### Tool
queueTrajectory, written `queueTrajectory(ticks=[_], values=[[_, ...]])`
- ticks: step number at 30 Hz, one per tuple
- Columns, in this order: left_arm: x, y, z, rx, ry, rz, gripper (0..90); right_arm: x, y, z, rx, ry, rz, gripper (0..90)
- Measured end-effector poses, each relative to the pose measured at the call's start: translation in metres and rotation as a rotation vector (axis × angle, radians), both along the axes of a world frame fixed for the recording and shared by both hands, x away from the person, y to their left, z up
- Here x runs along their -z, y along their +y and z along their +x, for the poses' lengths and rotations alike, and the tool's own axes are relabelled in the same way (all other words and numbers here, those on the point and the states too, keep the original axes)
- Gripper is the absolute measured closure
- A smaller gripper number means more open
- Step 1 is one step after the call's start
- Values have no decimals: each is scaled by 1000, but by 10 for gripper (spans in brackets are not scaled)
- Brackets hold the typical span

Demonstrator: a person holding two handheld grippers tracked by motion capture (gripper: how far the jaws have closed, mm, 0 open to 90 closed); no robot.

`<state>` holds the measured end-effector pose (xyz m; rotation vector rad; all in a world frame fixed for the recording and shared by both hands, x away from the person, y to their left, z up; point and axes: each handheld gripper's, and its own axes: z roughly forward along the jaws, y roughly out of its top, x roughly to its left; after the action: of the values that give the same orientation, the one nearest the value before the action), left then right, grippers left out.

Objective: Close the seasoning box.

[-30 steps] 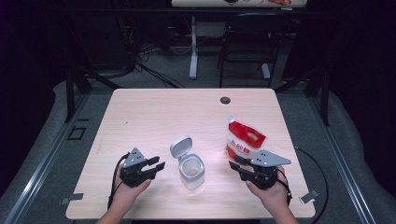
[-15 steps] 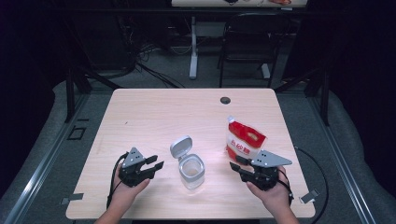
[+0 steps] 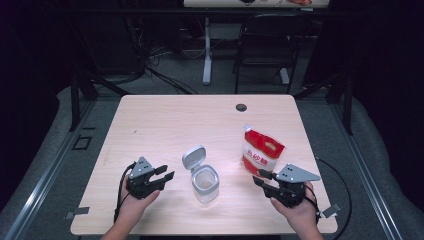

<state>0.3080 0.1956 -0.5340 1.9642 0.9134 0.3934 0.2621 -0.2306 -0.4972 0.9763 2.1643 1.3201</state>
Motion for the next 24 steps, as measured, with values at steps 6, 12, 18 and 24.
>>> queueTrajectory(ticks=[6, 12, 18, 24], values=[[0, 0, -1, 3, -2, 3, 613, 4, -13, -5, 39, 16, -2, 654], [0, 1, 0, 2, -3, 0, 609, 6, -22, -6, 68, 13, -8, 634], [0, 3, -1, 2, -4, 5, 609, 9, -24, -4, 80, 23, -27, 613], [0, 5, -1, -7, -7, -4, 607, 10, -28, -2, 92, 23, -32, 599]])
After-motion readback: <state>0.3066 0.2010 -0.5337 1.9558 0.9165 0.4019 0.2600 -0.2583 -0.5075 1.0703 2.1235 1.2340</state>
